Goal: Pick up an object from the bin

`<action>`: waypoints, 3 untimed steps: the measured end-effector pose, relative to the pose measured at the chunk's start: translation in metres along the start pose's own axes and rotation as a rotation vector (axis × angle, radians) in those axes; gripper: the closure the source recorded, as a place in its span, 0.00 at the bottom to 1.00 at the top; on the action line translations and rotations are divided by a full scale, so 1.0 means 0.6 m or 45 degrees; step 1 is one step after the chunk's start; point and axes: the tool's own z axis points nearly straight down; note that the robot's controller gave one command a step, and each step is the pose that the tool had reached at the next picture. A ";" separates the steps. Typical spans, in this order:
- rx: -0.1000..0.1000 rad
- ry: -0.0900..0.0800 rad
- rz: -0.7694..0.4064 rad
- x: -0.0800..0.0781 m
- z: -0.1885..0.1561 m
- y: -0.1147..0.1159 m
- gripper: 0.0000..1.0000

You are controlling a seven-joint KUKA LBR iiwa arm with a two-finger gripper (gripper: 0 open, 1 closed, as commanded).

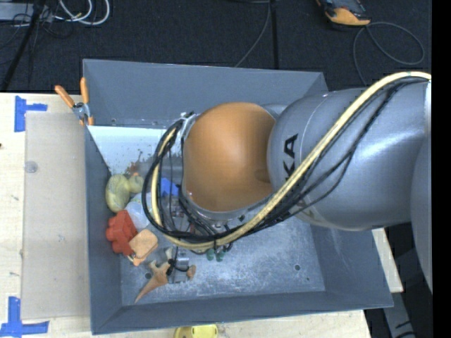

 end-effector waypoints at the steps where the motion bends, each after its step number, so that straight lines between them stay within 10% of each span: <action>1: 0.000 0.000 0.001 0.000 0.000 0.000 0.00; 3: 0.000 0.001 -0.069 -0.011 0.018 -0.002 0.00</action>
Offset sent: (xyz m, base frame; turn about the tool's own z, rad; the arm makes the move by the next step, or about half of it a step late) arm -0.0136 0.0098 -0.0057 -0.0350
